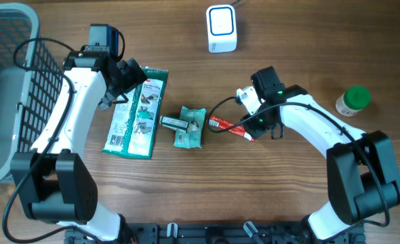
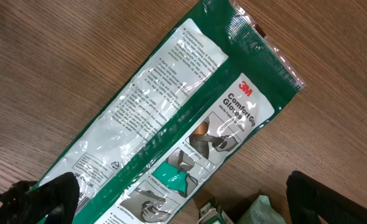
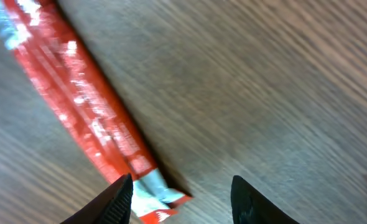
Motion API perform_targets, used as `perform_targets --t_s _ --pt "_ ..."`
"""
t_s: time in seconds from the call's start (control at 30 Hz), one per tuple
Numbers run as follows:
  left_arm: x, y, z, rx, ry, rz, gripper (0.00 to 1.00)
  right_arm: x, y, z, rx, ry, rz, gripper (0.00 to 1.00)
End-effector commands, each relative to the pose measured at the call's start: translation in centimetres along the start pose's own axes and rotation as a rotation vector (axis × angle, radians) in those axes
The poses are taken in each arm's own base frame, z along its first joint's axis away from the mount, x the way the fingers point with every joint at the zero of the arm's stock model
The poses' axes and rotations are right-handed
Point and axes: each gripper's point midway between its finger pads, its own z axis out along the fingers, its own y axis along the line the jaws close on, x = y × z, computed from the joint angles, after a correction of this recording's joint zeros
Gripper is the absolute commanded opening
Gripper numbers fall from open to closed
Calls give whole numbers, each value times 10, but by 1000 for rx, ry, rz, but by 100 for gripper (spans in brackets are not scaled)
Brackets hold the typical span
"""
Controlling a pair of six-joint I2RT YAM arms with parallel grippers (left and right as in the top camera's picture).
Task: Scan the item barcode
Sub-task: 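Reach the right gripper to the red stick snack and grasp it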
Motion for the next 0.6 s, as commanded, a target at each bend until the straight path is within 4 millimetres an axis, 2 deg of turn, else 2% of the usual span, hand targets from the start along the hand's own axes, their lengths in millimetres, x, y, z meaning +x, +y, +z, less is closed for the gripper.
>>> perform_targets --t_s 0.0,0.07,0.2,0.27,0.4,0.43,0.5,0.57 --pt "1 0 0 -1 2 -9 100 1 16 2 -89 -7 -25 51" --pt "1 0 0 -1 2 -9 100 0 24 1 -137 -17 -48 50" --pt "1 0 0 -1 2 -9 100 5 25 3 -142 0 -51 51" --pt "1 0 0 -1 2 -9 100 12 26 10 -144 4 -147 51" --pt "1 0 0 -1 2 -9 100 26 24 30 -116 -7 -160 51" --pt "1 0 0 -1 2 -9 100 30 22 33 -102 0 -160 41" --pt "1 0 0 -1 2 -9 100 32 21 35 -95 0 -154 4" --pt "1 0 0 -1 3 -9 100 29 20 33 -92 -6 -153 4"
